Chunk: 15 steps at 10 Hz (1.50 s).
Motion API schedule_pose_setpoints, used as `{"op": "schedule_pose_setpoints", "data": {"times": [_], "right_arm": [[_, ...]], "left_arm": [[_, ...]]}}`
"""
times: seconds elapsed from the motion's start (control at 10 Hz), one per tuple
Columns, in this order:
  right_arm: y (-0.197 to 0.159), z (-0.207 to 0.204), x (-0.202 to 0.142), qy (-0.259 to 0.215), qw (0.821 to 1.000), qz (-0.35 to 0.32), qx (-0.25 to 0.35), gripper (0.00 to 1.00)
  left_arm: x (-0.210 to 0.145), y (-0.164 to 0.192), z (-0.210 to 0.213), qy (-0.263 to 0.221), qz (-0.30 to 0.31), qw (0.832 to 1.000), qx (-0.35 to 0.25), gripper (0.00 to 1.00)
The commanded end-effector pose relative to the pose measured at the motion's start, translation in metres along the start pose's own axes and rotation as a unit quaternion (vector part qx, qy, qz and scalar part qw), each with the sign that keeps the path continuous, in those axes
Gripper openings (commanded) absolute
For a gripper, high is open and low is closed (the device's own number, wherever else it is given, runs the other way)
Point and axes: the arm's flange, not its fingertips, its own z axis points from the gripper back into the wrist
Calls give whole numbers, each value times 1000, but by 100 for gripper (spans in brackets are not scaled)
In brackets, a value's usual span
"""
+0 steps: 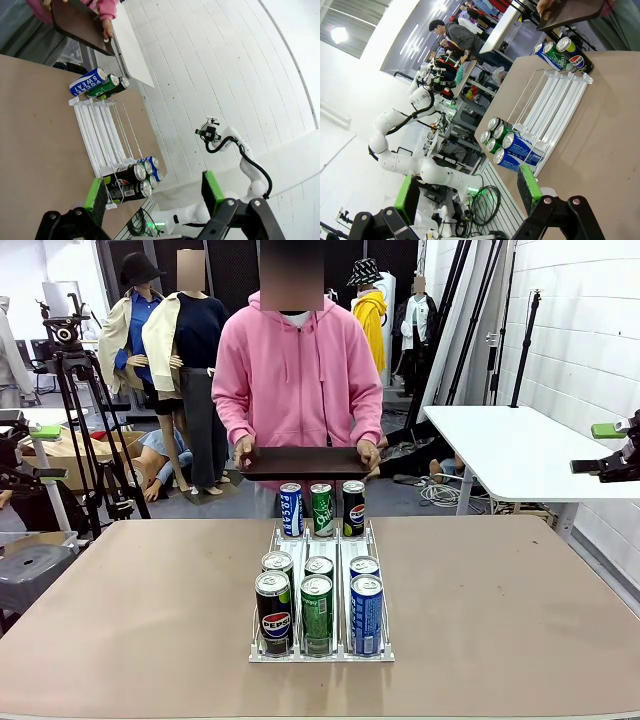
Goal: Retrieve and hand over the desired beverage to the person.
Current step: Pick up a can of the same type that the person held from the Automatic Can Dispenser.
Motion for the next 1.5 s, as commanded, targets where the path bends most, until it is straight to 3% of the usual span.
{"op": "schedule_pose_setpoints", "data": {"times": [0.0, 0.6, 1.0, 1.4], "right_arm": [[0, 0, -2, -1, 1000, -4, 7, 100], [0, 0, 0, 0, 1000, 0, 0, 100], [28, -76, -4, 107, 993, 22, -38, 100], [73, -172, 5, 227, 966, 55, -112, 100]], "left_arm": [[-3, 0, 1, 1, 0, 1000, -3, 100], [-3, 0, 1, 1, 0, 1000, -3, 100], [-3, 0, 1, 1, 0, 1000, -3, 100], [-3, 0, 1, 1, 0, 1000, -3, 100]]}}
